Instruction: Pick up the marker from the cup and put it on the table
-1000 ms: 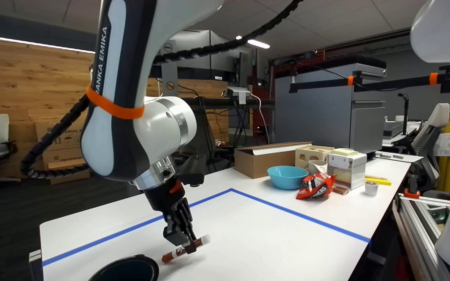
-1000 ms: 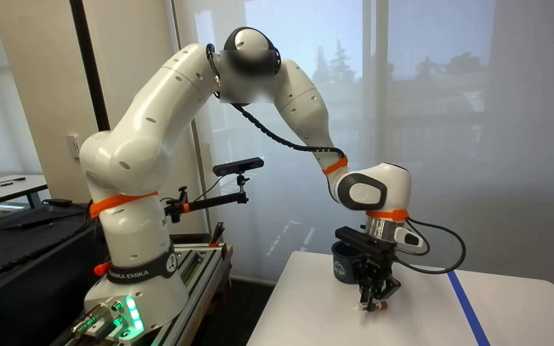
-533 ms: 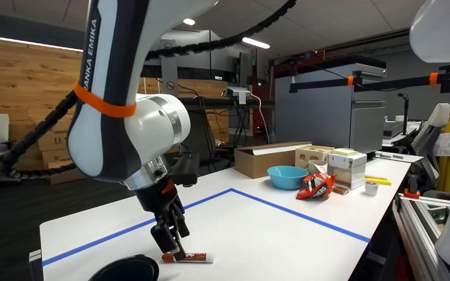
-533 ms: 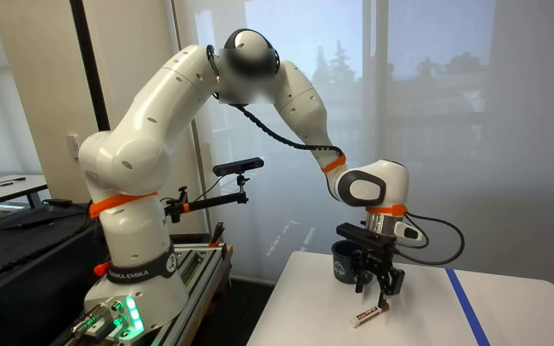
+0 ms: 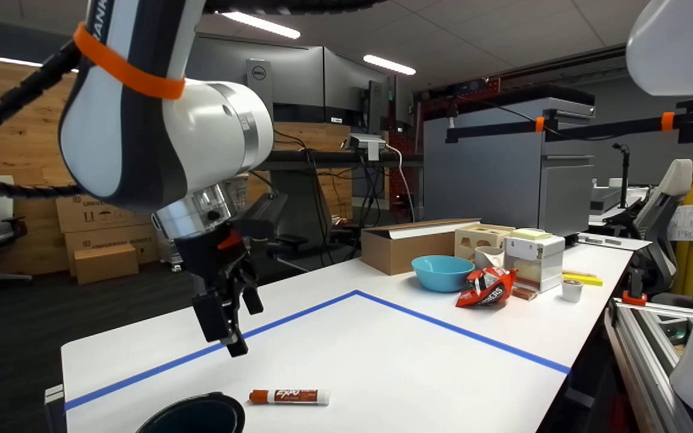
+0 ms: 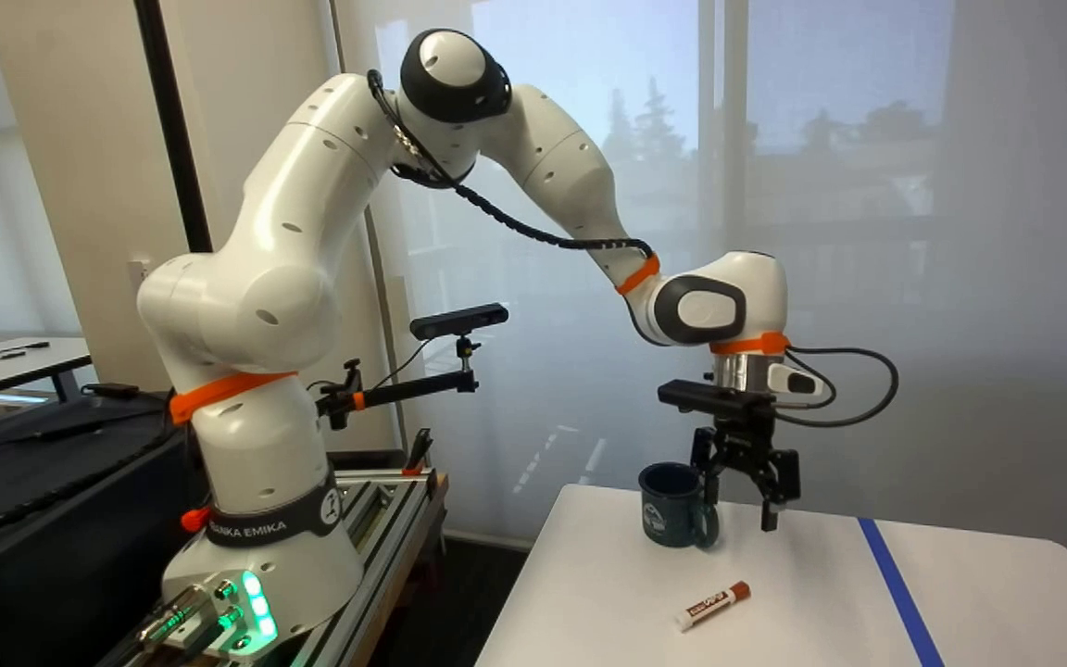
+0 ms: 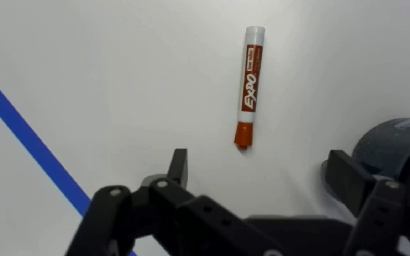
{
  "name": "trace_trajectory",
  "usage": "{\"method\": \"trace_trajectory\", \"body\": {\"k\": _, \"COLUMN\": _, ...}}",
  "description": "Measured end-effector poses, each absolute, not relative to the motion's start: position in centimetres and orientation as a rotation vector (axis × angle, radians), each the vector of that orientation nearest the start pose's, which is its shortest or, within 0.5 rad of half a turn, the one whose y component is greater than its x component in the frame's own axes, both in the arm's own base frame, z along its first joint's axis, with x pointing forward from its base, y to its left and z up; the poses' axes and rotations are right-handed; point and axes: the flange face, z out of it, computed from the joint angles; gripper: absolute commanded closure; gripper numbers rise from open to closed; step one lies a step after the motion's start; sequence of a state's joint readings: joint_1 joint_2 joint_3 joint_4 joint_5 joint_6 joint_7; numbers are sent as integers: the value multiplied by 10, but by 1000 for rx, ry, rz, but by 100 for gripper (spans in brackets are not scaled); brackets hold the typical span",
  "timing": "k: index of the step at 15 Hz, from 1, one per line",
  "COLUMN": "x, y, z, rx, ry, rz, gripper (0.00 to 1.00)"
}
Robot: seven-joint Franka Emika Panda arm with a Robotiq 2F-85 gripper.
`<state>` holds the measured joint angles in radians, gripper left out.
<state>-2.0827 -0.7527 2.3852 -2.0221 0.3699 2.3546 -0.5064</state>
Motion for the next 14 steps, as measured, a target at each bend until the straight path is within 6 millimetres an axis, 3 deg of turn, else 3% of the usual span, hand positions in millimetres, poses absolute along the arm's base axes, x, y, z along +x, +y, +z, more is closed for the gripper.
{"method": "trace_trajectory", "body": {"k": 4, "x": 559, "y": 165, "z": 195, "rx": -3338, "ry": -867, "rz": 189, "gripper": 0}}
{"method": "trace_trajectory", "body": {"k": 8, "x": 554, "y": 169, "z": 228, "rx": -3429, "ry": -600, "rz": 10, "gripper": 0}}
{"method": "trace_trajectory", "body": {"k": 14, "x": 552, "y": 167, "z": 227, "rx": -3434, "ry": -587, "rz": 12, "gripper": 0}}
